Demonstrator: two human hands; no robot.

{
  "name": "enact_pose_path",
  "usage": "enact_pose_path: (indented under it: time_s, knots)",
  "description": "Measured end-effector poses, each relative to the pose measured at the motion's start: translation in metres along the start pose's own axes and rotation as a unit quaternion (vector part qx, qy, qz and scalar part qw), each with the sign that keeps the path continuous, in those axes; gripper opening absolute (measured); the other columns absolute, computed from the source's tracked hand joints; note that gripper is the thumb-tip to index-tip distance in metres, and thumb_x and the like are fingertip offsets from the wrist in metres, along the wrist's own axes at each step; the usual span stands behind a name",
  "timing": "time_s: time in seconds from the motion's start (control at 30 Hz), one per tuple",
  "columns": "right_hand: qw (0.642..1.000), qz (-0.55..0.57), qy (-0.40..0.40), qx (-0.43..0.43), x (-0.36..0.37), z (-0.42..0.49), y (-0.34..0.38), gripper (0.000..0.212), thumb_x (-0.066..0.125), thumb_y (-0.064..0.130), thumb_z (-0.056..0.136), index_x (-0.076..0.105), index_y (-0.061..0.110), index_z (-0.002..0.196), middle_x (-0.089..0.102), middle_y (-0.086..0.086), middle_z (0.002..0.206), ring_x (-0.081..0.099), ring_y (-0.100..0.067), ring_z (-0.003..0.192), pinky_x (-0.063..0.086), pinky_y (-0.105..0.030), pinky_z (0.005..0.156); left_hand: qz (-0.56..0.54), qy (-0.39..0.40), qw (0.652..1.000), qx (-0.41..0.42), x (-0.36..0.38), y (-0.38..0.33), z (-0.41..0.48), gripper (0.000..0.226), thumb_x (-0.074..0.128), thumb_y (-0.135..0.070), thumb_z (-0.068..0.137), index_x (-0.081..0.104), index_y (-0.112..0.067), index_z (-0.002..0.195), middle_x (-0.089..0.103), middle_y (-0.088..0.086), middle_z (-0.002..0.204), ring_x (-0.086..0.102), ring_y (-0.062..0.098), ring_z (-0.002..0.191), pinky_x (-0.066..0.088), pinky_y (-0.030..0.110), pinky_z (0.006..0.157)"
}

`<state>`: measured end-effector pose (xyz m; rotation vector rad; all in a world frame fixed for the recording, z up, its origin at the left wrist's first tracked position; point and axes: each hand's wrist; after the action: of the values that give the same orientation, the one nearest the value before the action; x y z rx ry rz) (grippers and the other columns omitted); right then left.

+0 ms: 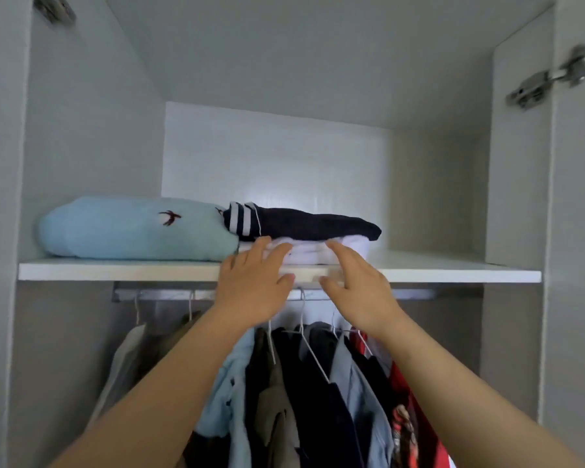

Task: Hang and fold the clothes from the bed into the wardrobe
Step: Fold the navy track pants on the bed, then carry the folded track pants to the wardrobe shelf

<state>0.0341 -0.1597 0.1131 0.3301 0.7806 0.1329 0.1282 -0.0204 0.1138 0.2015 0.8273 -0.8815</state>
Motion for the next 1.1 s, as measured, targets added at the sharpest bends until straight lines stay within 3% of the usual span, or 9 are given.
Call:
enact_pose_path:
  time_s: [0.1,0.27,0.43,0.5,0.67,0.8,0.87,1.0,1.1]
  knots:
    - [0.997,0.056,-0.033,0.029,-0.011,-0.05,0.003,0.057,0.048,0.027,0.094,0.024,0.031,0.146,0.027,0.009,0.152,0.026,-0.013,0.138,0.024,-0.033,0.111,-0.117,0.026,0.992,0.048,0.013,-0.012,-0.034,0.049,0.045,-0.038,0.092,0.028,-0.042,0.139,0.001,-0.012,0.155,0.009,0.015,0.141,0.005,0.034,0.113]
    - [0.984,-0.007,-0.067,0.165,-0.049,-0.141,-0.017,0.057,0.048,0.028,0.092,0.027,0.03,0.145,0.03,0.005,0.15,0.03,-0.018,0.136,0.026,-0.045,0.111,-0.269,0.121,0.952,0.081,0.049,-0.074,-0.091,0.046,0.051,-0.03,0.092,0.039,-0.033,0.136,0.024,-0.004,0.15,0.017,0.016,0.138,0.014,0.028,0.11]
    - [0.942,-0.032,-0.112,0.316,-0.083,-0.258,-0.032,0.055,0.048,0.026,0.093,0.029,0.028,0.144,0.033,0.002,0.149,0.031,-0.019,0.137,0.027,-0.04,0.112,-0.359,0.186,0.904,0.139,0.073,-0.161,-0.163,0.045,0.06,-0.014,0.086,0.051,-0.014,0.13,0.049,0.006,0.134,0.044,0.024,0.123,0.029,0.029,0.105]
    - [0.914,-0.032,-0.127,0.384,-0.096,-0.312,-0.033,0.054,0.048,0.027,0.093,0.029,0.028,0.143,0.034,0.001,0.148,0.034,-0.022,0.135,0.028,-0.042,0.111,-0.392,0.234,0.877,0.151,0.078,-0.196,-0.2,0.046,0.061,-0.012,0.085,0.051,-0.012,0.13,0.051,0.007,0.134,0.044,0.022,0.125,0.027,0.022,0.101]
    - [0.833,-0.045,-0.166,0.525,-0.136,-0.473,-0.02,0.052,0.047,0.03,0.093,0.03,0.03,0.142,0.038,0.003,0.145,0.045,-0.019,0.121,0.034,-0.035,0.105,-0.438,0.376,0.799,0.171,0.077,-0.292,-0.318,0.044,0.06,-0.019,0.088,0.049,-0.018,0.131,0.05,0.005,0.135,0.044,0.02,0.126,0.032,0.024,0.099]
    - [0.749,-0.045,-0.218,0.624,-0.173,-0.61,0.019,0.049,0.047,0.03,0.094,0.033,0.03,0.14,0.042,0.003,0.14,0.044,-0.008,0.093,0.034,-0.025,0.088,-0.437,0.475,0.731,0.221,0.05,-0.365,-0.426,0.036,0.055,-0.024,0.091,0.052,-0.024,0.126,0.05,-0.001,0.134,0.049,0.017,0.119,0.035,0.022,0.088]
    - [0.699,-0.055,-0.246,0.67,-0.19,-0.675,0.044,0.047,0.047,0.029,0.093,0.035,0.029,0.139,0.045,0.001,0.137,0.047,-0.01,0.095,0.034,-0.025,0.086,-0.434,0.521,0.696,0.237,0.03,-0.398,-0.479,0.032,0.053,-0.025,0.091,0.053,-0.026,0.123,0.051,-0.003,0.131,0.054,0.016,0.107,0.04,0.023,0.081]
    - [0.587,-0.079,-0.305,0.746,-0.222,-0.795,0.102,0.048,0.049,0.029,0.093,0.037,0.025,0.138,0.045,-0.002,0.139,0.047,-0.02,0.121,0.038,-0.03,0.098,-0.449,0.595,0.61,0.266,-0.014,-0.459,-0.587,0.029,0.054,-0.021,0.092,0.054,-0.02,0.121,0.055,0.0,0.125,0.053,0.016,0.112,0.039,0.024,0.085]
    - [0.509,-0.089,-0.359,0.777,-0.24,-0.863,0.149,0.047,0.049,0.029,0.092,0.038,0.027,0.138,0.045,-0.002,0.138,0.05,-0.018,0.116,0.044,-0.029,0.09,-0.445,0.647,0.544,0.296,-0.044,-0.491,-0.658,0.031,0.054,-0.019,0.092,0.053,-0.018,0.123,0.056,0.003,0.119,0.055,0.016,0.101,0.041,0.021,0.074]
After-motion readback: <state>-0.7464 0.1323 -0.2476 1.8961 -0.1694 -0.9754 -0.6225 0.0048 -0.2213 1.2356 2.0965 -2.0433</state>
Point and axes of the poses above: each hand's wrist, its own z-axis towards the middle knuckle, its own x-axis out of the palm, y = z × x
